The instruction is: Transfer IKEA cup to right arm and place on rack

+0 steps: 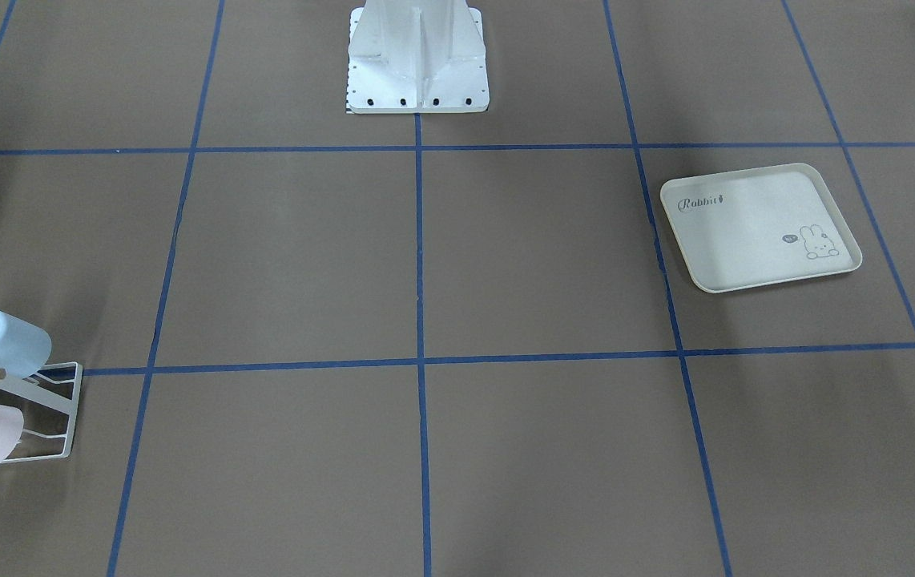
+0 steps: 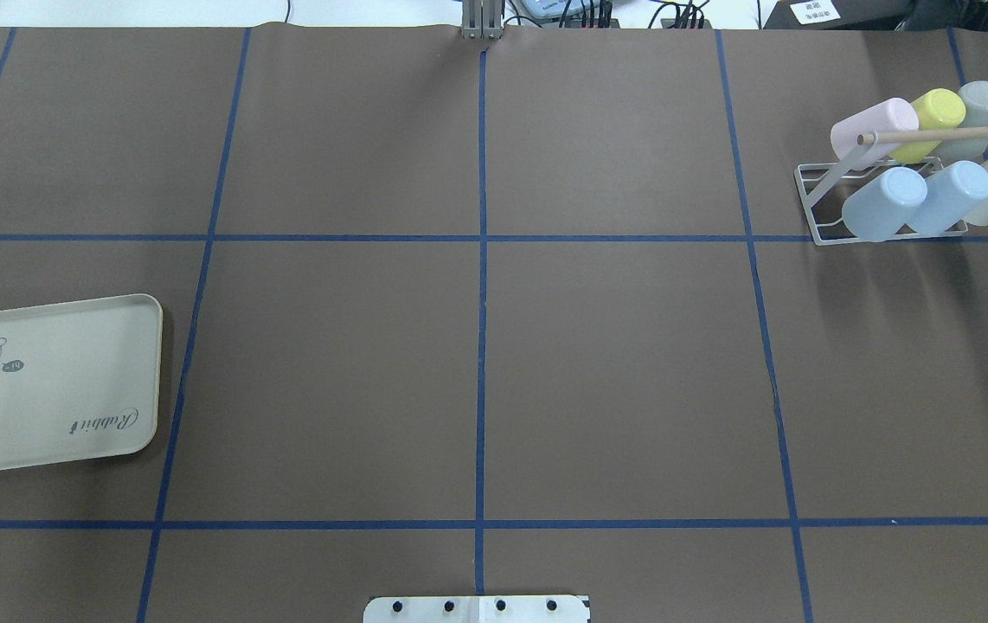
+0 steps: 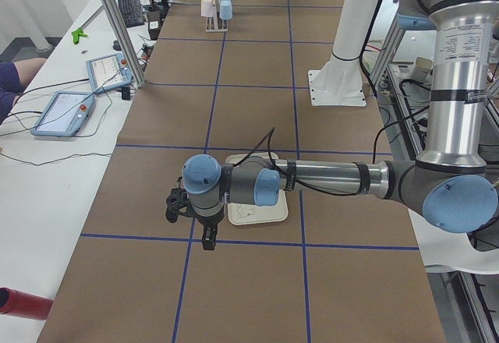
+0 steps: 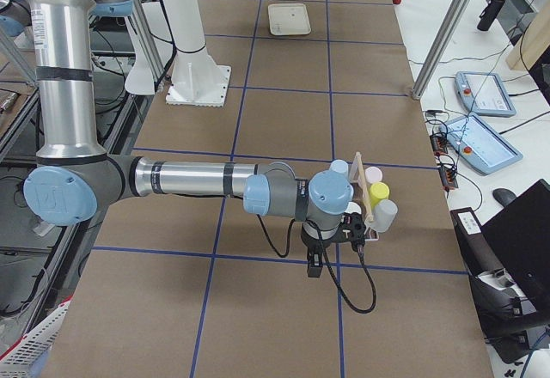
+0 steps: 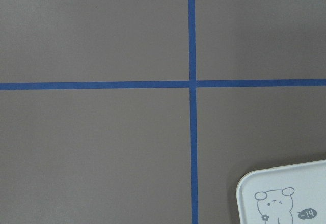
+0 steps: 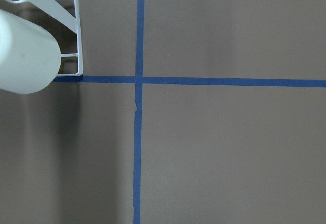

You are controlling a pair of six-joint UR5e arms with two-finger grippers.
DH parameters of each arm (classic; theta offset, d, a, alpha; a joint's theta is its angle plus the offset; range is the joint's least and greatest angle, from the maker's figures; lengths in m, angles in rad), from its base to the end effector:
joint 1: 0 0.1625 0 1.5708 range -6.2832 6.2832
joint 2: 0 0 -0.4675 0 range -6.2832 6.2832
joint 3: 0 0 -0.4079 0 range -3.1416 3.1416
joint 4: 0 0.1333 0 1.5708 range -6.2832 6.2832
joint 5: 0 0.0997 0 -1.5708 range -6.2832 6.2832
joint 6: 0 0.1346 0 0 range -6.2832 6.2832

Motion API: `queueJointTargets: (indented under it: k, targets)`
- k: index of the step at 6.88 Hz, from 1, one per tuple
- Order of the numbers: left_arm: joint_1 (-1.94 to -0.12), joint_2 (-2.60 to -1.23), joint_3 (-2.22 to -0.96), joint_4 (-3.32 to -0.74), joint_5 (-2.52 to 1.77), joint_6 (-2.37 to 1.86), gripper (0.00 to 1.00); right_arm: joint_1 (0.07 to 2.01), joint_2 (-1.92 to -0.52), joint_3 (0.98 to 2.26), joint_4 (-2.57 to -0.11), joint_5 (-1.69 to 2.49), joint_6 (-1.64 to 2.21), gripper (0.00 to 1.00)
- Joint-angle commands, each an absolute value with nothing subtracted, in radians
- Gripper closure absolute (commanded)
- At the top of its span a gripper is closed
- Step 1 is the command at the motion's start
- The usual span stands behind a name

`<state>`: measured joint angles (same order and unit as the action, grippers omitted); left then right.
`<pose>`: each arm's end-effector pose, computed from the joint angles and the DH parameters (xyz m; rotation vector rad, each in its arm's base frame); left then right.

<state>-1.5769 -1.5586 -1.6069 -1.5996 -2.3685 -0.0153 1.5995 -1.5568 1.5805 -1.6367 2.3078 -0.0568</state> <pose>-0.0401 -0.5064 0.7088 0.0462 0.7977 0.0008 0.0575 -0.5083 0.7241 -0.0087 -0.7379 -0.0113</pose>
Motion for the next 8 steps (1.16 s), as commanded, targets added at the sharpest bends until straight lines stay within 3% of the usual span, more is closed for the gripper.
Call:
queueJointTargets:
  k: [1,8]
  targets:
    - [-1.577,-1.555,-1.609,-1.6,-2.368,-0.015,0.0,1.598,-1.557,1.582,-1.635,2.309,-0.057,0.0]
    - [-1.577,-1.552,-1.618,-1.6,-2.356,-0.014,0.0,1.562,-1.526,1.606,-1.634,2.307,-0.054,0.0]
